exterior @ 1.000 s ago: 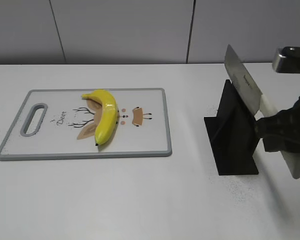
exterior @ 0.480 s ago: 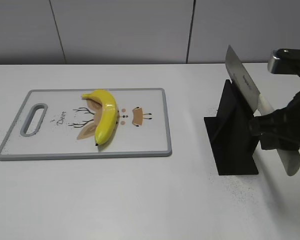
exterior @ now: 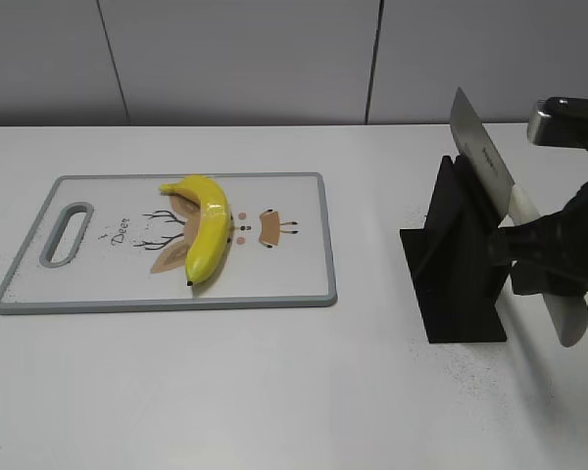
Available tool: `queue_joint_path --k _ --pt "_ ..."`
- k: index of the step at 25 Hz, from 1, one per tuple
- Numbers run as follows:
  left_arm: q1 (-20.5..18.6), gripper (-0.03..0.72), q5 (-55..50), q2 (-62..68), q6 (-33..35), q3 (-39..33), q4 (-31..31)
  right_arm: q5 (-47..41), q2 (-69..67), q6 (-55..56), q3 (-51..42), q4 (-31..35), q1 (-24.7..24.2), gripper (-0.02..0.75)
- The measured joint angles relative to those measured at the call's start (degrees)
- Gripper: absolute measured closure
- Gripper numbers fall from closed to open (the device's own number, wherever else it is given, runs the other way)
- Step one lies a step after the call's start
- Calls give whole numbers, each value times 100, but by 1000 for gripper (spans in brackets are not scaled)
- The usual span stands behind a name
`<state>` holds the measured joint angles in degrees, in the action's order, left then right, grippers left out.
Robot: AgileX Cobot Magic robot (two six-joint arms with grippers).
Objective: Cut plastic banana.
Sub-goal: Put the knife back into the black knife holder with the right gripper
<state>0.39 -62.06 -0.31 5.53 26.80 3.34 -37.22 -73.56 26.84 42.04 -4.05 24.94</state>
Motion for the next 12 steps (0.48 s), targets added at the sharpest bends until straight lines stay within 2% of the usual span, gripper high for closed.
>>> queue_joint_path --k 12 --pt "0 99 4 0 0 0 0 56 -28 -24 0 -6 0 577"
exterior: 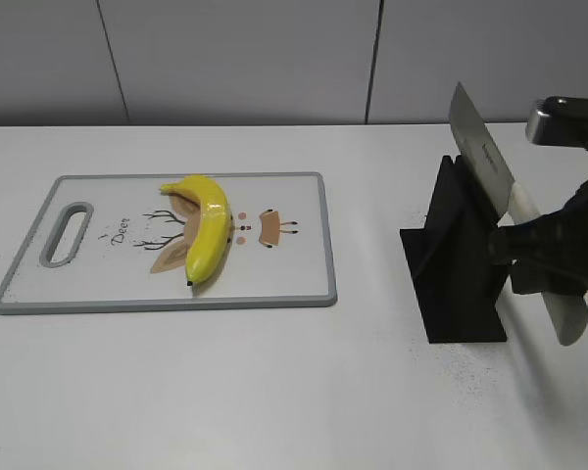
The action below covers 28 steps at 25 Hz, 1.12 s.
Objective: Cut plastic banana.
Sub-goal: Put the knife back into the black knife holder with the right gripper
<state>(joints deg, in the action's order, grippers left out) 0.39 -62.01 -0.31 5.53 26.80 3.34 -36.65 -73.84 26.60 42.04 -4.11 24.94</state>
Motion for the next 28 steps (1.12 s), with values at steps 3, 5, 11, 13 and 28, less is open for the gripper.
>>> queue_joint_path --k 3,5,11,13,28 --pt "0 99 0 0 0 0 0 -14 265 -5 0 0 0 577" --pt "0 99 0 0 0 0 0 -27 344 -10 0 0 0 577" --pt "0 99 0 0 0 0 0 -65 344 -70 0 11 0 577" --pt "0 99 0 0 0 0 0 -72 344 -152 0 22 0 577" --pt "0 99 0 0 0 0 0 0 -172 -255 0 28 0 577"
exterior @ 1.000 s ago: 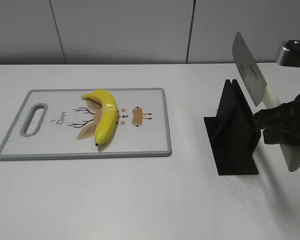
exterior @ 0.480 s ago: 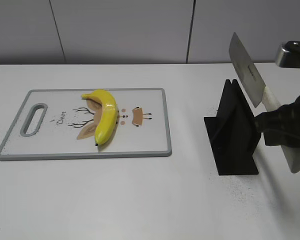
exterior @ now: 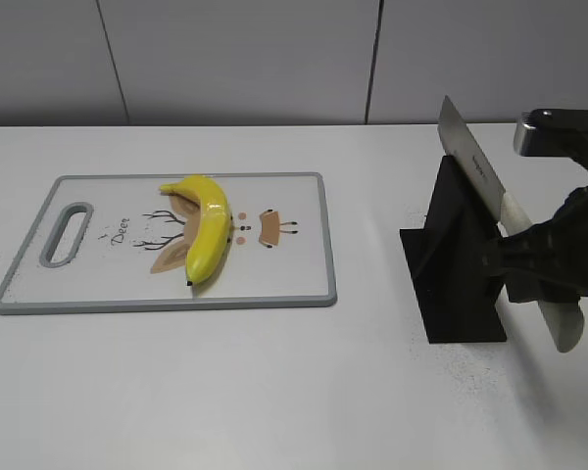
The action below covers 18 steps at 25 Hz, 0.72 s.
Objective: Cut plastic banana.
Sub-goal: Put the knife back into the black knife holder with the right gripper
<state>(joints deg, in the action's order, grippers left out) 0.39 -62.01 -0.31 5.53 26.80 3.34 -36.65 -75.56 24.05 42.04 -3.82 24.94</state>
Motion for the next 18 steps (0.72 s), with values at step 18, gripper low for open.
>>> queue_joint_path --k 18 --pt "0 99 0 0 0 0 0 67 -328 -2 -6 157 0 575"
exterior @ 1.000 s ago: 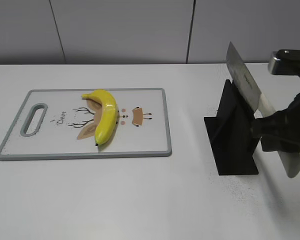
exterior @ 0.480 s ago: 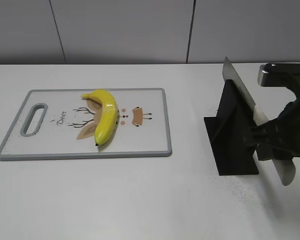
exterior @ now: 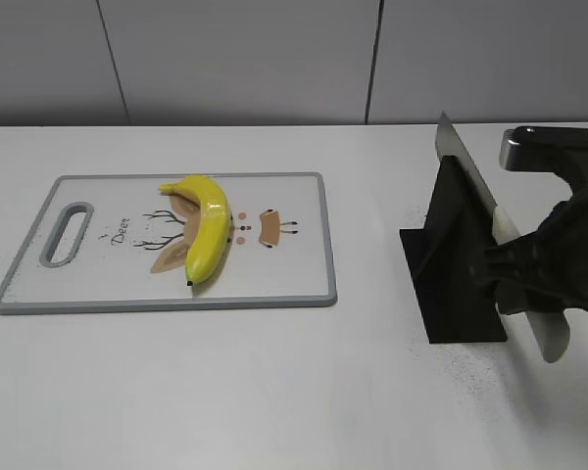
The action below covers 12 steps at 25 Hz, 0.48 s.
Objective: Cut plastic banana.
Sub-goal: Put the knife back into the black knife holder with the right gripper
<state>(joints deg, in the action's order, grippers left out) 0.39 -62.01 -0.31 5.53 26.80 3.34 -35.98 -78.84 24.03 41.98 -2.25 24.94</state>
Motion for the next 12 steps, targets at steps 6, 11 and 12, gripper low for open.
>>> queue_joint_path --k 6,11,12 --pt "0 99 0 0 0 0 0 51 0 0 0 13 0 300" --pt "0 99 0 0 7 0 0 62 23 0 39 13 0 109" --pt "0 99 0 0 5 0 0 56 68 -12 85 13 0 102"
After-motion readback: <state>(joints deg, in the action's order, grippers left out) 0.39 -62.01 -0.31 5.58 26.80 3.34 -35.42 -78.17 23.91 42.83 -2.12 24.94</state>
